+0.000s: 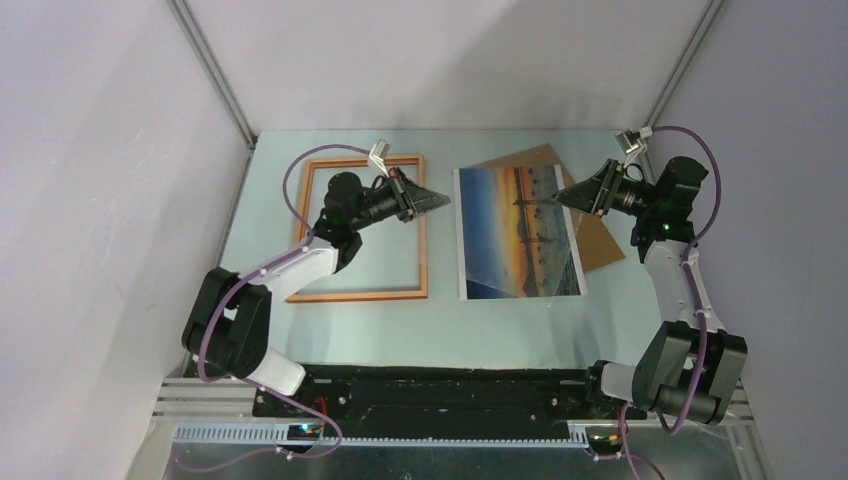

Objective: Put the photo into the frame

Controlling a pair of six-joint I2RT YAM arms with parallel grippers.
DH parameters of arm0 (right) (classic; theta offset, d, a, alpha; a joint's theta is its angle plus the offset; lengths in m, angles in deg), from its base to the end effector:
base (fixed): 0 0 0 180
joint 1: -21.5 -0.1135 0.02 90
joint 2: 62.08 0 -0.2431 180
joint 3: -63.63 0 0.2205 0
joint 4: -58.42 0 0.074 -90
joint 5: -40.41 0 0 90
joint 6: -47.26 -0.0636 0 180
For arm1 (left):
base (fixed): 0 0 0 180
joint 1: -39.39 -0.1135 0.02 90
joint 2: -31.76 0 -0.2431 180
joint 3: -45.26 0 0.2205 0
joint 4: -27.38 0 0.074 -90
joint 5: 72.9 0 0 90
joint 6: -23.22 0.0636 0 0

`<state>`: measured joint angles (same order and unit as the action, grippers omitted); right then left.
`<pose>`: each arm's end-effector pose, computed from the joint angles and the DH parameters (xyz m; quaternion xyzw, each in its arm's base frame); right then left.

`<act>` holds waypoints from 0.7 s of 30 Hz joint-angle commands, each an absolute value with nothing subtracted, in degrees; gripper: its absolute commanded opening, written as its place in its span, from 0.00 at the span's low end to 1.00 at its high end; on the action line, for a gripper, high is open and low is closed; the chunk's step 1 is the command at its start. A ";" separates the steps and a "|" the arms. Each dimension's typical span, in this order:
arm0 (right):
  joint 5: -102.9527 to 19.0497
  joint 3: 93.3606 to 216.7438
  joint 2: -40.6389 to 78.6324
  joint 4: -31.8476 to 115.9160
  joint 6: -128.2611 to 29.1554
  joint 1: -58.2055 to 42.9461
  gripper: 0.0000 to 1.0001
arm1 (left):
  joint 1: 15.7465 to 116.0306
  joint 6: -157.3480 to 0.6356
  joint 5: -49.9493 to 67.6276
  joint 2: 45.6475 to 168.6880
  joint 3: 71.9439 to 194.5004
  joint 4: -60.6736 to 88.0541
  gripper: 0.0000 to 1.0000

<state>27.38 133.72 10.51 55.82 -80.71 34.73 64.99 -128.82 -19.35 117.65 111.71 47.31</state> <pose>0.2629 0.0018 0.3280 -0.1292 0.7024 0.5617 0.4177 0.2864 -0.1791 0.2837 0.0019 0.7047 -0.6259 0.3342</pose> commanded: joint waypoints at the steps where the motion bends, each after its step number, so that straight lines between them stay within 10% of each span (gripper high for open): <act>1: 27.80 133.74 10.01 57.93 -81.32 34.60 0.44 | 65.82 -129.37 -17.67 117.07 111.43 51.56 0.00; 21: 28.26 133.73 10.19 57.00 -80.79 36.25 0.00 | 66.03 -124.83 -17.65 118.22 110.01 51.49 0.00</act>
